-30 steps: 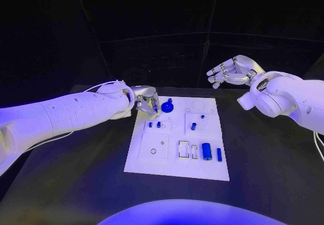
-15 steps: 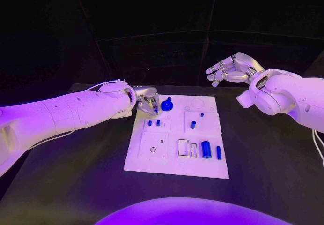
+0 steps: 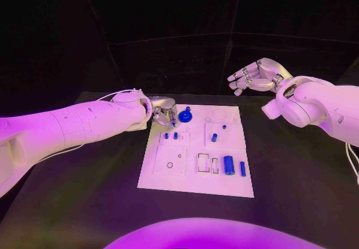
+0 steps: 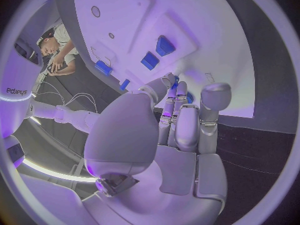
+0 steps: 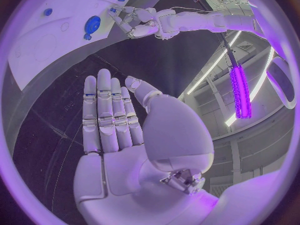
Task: Assemble the parts on the task board
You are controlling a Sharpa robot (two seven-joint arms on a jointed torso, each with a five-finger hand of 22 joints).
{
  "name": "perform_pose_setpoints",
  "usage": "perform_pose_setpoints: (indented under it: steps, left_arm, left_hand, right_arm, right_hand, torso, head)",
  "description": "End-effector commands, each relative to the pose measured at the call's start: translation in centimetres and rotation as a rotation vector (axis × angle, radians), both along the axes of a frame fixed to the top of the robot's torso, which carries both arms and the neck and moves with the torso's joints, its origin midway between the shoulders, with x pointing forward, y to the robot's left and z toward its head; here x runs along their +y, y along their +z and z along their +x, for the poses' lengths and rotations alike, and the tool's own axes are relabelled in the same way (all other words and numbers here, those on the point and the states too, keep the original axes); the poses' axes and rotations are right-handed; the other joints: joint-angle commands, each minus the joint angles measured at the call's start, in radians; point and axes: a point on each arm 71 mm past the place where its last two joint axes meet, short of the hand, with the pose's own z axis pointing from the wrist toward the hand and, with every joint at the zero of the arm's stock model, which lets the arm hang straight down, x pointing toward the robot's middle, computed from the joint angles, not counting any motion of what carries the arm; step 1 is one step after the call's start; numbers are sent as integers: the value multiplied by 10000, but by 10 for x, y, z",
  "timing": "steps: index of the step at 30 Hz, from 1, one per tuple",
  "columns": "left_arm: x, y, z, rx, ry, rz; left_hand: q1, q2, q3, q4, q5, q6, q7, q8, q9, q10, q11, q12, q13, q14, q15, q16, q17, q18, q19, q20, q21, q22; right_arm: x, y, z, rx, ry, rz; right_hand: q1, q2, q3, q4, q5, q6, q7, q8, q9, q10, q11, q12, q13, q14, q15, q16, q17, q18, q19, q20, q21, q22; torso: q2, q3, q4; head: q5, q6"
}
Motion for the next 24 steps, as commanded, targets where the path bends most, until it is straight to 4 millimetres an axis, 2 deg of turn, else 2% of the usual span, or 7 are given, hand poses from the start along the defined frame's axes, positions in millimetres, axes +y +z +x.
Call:
perform_pose_setpoints:
  steps: [1,24]
  left_arm:
    - [0,-2,0,107,18,210]
    - [-4,-3,0,168,-98,221]
  left_hand:
    - [-67,-32,48,16,-36,69,12,-43,12,92,9,-35,16,177,-64,45,1,-111,50,-3,40,8]
    - [-81,-23,79,3,-36,107,4,-42,18,136,-3,-45,24,174,-71,49,-14,-108,41,-6,41,16]
  right_arm:
    - [1,2,0,-129,19,54]
    - [2,2,0,-129,24,46]
  right_hand:
    - [74,59,55,17,60,-5,64,-32,-10,-76,-5,-20,-16,-21,20,-28,-10,102,-19,77,-62,-10]
    - [74,59,55,17,60,-5,64,-32,-10,-76,-5,-20,-16,-21,20,-28,-10,102,-19,77,-62,-10]
  torso:
    - [-5,-1,-7]
    - [-6,-2,0]
  head:
    - [16,-9]
    - [21,-29]
